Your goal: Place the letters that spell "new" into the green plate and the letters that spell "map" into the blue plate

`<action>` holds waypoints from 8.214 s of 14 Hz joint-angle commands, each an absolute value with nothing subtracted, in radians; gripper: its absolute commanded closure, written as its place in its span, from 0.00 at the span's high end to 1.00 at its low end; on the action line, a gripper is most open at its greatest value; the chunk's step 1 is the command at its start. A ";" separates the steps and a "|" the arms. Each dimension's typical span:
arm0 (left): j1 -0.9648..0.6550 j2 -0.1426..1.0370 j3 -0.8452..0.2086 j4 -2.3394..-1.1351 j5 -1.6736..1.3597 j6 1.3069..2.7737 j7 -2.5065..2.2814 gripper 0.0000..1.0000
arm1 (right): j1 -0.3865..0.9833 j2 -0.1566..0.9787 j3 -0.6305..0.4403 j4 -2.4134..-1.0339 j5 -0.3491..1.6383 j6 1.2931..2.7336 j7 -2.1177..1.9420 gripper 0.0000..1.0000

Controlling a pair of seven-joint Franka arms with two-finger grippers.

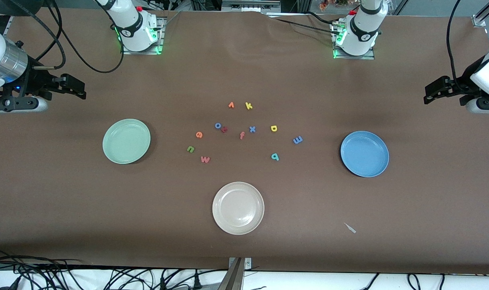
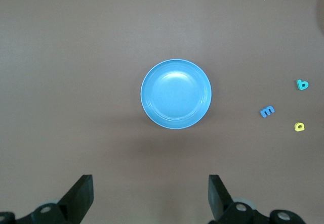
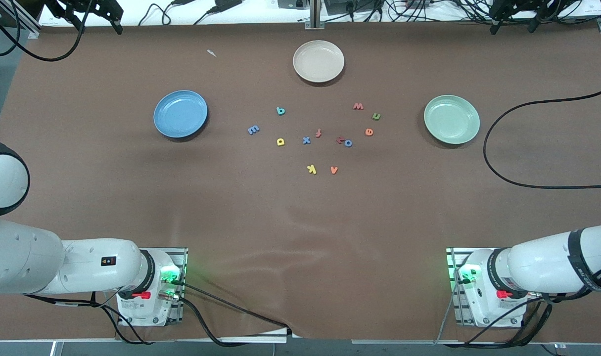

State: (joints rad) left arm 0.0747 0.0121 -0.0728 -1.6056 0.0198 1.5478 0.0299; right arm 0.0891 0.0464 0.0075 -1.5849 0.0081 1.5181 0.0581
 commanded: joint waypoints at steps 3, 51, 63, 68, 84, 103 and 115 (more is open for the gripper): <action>0.078 0.006 -0.074 -1.617 0.032 1.559 0.052 1.00 | 0.080 0.041 -0.003 -1.591 -0.002 1.508 0.014 1.00; 0.077 0.009 -0.075 -1.620 0.032 1.560 0.052 1.00 | 0.091 0.035 -0.002 -1.575 0.015 1.489 0.011 1.00; 0.077 0.011 -0.075 -1.620 0.032 1.560 0.052 1.00 | 0.091 0.035 -0.002 -1.577 0.015 1.489 0.011 1.00; 0.077 0.011 -0.075 -1.620 0.032 1.562 0.052 1.00 | 0.091 0.035 0.000 -1.577 0.015 1.489 0.011 1.00; 0.077 0.011 -0.075 -1.620 0.031 1.562 0.052 1.00 | 0.091 0.035 0.002 -1.577 0.017 1.493 0.017 1.00; 0.074 0.040 -0.077 -1.601 0.031 1.568 0.045 1.00 | 0.109 0.046 0.003 -1.578 0.017 1.506 0.031 1.00; -0.116 0.253 -0.106 -1.558 0.028 1.575 -0.023 1.00 | 0.244 0.100 0.012 -1.716 0.026 1.756 0.319 1.00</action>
State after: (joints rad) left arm -0.0582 0.2032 -0.1069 -1.6004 0.0196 1.5840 0.0118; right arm 0.2228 0.1126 0.0074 -1.6487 0.0158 1.6813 0.2567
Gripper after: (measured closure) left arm 0.000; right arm 0.000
